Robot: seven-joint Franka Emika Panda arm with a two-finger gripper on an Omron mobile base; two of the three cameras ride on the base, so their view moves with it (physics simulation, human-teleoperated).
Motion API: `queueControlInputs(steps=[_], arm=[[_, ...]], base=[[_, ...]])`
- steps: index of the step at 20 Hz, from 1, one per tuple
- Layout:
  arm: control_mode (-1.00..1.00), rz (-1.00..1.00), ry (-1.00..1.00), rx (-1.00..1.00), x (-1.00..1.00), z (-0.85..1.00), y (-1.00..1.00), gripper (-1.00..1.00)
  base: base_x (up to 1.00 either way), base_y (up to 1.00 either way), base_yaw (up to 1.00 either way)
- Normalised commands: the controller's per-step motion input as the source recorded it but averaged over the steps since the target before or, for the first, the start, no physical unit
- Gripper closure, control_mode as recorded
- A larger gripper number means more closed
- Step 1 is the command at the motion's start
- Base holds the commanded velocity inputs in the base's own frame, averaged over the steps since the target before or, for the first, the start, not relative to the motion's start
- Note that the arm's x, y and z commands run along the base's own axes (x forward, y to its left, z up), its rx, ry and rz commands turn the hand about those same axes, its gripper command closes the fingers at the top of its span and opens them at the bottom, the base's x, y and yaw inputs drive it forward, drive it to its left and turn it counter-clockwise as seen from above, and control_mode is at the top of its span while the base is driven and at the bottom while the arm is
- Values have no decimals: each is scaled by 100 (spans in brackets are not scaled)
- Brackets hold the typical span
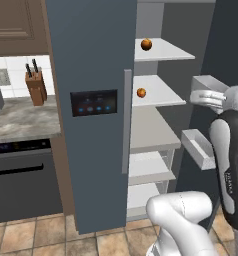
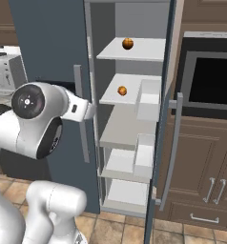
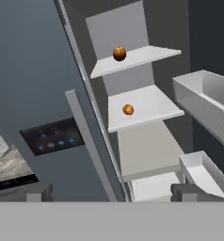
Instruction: Retrieve the orange and peach from the fridge and place them into the bowl on the dining table.
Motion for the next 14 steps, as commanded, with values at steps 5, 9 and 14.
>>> queueControlInputs(steps=[5, 9, 14], arm=[[-100, -9, 0, 1, -41, 1, 8, -100], [-100, -6, 6, -1, -32, 1, 6, -100], [-100, -1, 1, -1, -17, 0, 0, -100]], base=[[0, 0, 0], [0, 0, 0], [0, 0, 0]])
